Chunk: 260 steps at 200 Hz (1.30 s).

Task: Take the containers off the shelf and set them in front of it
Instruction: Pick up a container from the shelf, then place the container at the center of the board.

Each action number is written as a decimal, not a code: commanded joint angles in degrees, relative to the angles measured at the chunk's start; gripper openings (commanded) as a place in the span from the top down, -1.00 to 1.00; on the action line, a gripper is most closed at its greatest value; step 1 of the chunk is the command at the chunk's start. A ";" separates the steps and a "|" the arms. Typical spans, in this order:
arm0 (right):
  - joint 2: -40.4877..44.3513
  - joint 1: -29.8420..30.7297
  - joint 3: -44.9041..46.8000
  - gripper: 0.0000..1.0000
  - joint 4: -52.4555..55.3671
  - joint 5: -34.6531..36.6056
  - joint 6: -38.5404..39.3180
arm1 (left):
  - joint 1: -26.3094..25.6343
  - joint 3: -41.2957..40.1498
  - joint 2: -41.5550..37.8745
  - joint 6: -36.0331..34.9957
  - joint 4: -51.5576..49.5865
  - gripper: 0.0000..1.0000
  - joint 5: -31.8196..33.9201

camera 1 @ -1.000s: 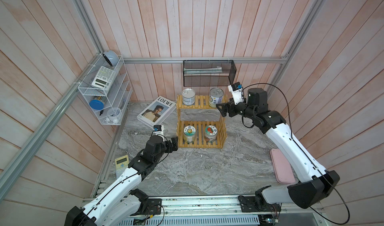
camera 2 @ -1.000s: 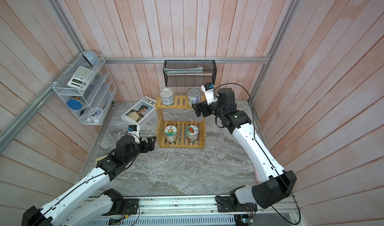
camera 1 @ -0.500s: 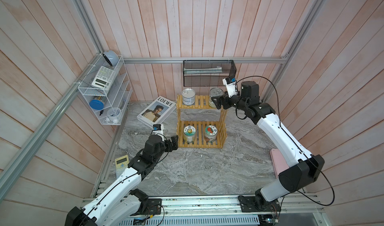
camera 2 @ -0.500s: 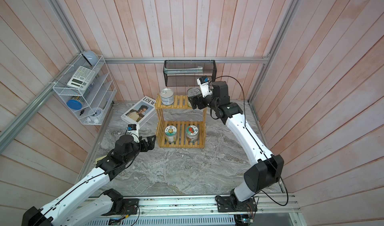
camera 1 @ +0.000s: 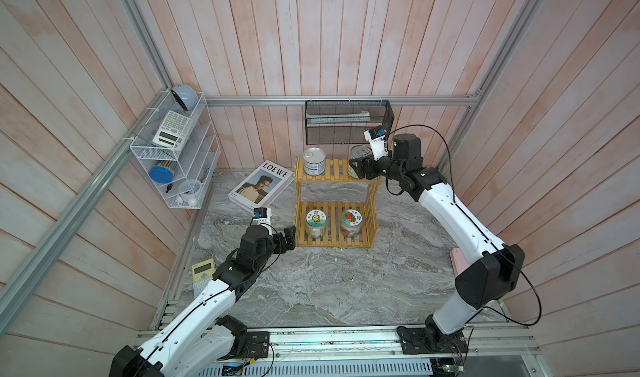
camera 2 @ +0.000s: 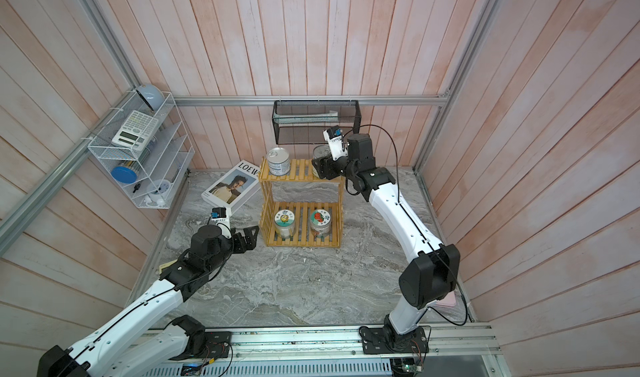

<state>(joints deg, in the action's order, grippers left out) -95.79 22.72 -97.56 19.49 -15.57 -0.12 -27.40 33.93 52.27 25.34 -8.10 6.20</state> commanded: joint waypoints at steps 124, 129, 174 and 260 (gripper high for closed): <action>15.99 2.41 9.68 -0.34 2.93 4.37 0.82 | 0.52 -0.63 3.80 0.23 3.54 -1.00 0.25; 17.33 2.62 10.95 -0.34 3.23 4.84 0.91 | 0.50 -0.50 4.03 0.19 3.65 -0.99 0.24; 32.26 6.36 26.47 -0.33 5.27 11.65 -0.73 | 0.54 -0.01 5.95 -0.21 4.91 -1.00 -0.20; 55.34 15.18 59.38 -0.32 2.40 24.81 -10.82 | 0.55 -0.27 6.88 -0.13 6.28 -1.00 -1.03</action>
<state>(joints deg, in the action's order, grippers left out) -43.42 36.16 -42.87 23.88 3.55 -6.83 -27.11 33.30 59.20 25.89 -2.96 5.98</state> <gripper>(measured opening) 0.778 0.998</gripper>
